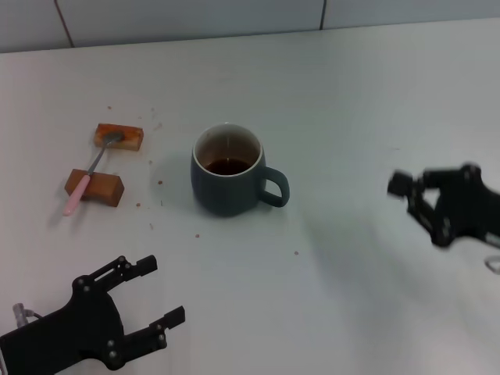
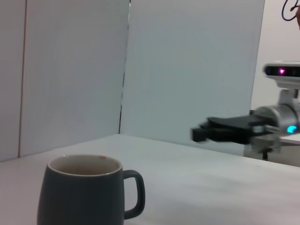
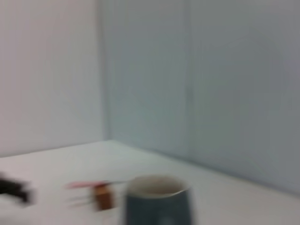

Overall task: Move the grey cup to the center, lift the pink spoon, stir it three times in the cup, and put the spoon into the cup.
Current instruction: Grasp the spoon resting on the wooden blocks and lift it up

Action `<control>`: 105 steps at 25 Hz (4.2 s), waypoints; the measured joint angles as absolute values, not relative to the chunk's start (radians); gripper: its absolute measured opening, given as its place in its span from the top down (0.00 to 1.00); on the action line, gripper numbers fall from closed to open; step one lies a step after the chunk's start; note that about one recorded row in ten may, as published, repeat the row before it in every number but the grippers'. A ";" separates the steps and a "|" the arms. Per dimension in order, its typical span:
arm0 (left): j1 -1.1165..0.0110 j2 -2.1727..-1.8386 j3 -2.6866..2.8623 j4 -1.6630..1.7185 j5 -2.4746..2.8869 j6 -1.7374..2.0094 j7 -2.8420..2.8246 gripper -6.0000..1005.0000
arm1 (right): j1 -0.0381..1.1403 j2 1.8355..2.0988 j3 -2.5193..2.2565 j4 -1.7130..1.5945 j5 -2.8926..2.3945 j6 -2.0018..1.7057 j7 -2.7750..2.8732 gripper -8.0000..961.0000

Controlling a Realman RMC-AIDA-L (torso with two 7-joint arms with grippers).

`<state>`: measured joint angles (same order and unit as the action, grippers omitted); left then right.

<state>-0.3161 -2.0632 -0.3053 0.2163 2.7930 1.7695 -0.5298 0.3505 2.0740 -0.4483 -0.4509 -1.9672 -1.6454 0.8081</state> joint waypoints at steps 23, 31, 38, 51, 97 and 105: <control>-0.318 -2.063 -0.305 0.217 2.774 1.773 -0.528 0.23 | 0.281 2.079 -0.483 -0.518 -2.185 -1.749 0.853 0.35; -0.319 -2.063 -0.305 0.218 2.774 1.772 -0.528 0.23 | 0.280 2.080 -0.483 -0.518 -2.186 -1.754 0.836 0.25; -0.319 -2.063 -0.305 0.218 2.774 1.771 -0.528 0.23 | 0.280 2.080 -0.483 -0.517 -2.186 -1.748 0.821 0.25; -0.318 -2.064 -0.305 0.217 2.773 1.770 -0.528 0.23 | 0.278 2.082 -0.471 -0.503 -2.161 -1.737 0.748 0.25; -0.213 -2.067 -0.582 0.099 2.523 1.570 -1.935 0.24 | 0.289 2.075 -0.469 -0.514 -2.135 -1.748 0.727 0.25; -0.194 -2.068 -0.588 0.066 2.520 1.503 -1.944 0.24 | 0.288 2.076 -0.468 -0.515 -2.135 -1.754 0.729 0.25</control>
